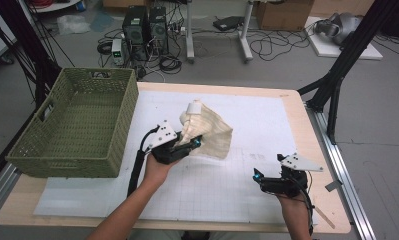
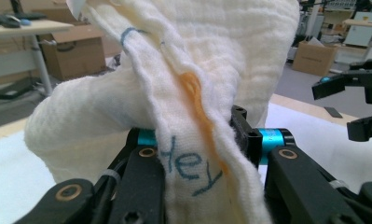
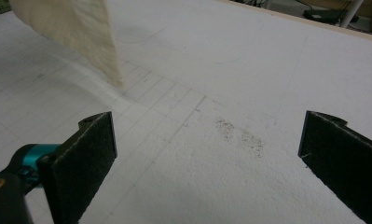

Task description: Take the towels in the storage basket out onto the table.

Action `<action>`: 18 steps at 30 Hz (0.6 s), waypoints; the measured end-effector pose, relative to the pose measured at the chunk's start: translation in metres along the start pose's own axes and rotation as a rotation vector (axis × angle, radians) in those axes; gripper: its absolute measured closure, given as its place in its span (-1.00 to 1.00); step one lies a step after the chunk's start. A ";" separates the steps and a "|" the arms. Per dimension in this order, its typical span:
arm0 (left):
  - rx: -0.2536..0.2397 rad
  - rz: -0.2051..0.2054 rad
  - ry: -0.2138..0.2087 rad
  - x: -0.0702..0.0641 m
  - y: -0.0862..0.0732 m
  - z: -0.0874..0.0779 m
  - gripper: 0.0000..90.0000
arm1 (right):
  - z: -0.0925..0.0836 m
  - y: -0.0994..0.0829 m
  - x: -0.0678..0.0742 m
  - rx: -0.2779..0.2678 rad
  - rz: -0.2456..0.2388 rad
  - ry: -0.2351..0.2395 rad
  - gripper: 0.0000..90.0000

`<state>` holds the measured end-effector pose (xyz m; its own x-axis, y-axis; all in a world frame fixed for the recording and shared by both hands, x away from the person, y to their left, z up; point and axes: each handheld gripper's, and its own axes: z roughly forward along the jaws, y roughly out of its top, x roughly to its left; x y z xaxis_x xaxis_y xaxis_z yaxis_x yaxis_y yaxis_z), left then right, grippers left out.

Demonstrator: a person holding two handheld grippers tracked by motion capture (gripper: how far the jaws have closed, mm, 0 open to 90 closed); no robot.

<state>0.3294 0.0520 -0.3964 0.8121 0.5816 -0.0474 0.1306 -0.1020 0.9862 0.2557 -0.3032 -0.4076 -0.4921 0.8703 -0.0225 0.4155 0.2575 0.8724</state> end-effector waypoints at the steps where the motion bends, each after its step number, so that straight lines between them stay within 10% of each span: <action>1: 0.009 -0.008 -0.006 -0.003 -0.004 0.004 0.56 | 0.000 0.000 0.000 0.002 -0.002 0.000 -0.92; 11: 0.115 0.008 -0.021 -0.015 -0.028 0.026 0.49 | -0.001 -0.002 -0.001 0.010 -0.003 0.005 -0.91; 18: 0.300 0.072 -0.013 -0.014 -0.040 0.026 0.42 | -0.001 -0.003 -0.002 0.018 -0.001 0.004 -0.91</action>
<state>0.3274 0.0272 -0.4395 0.8321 0.5543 0.0174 0.2329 -0.3776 0.8962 0.2547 -0.3067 -0.4094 -0.4954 0.8684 -0.0216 0.4289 0.2662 0.8632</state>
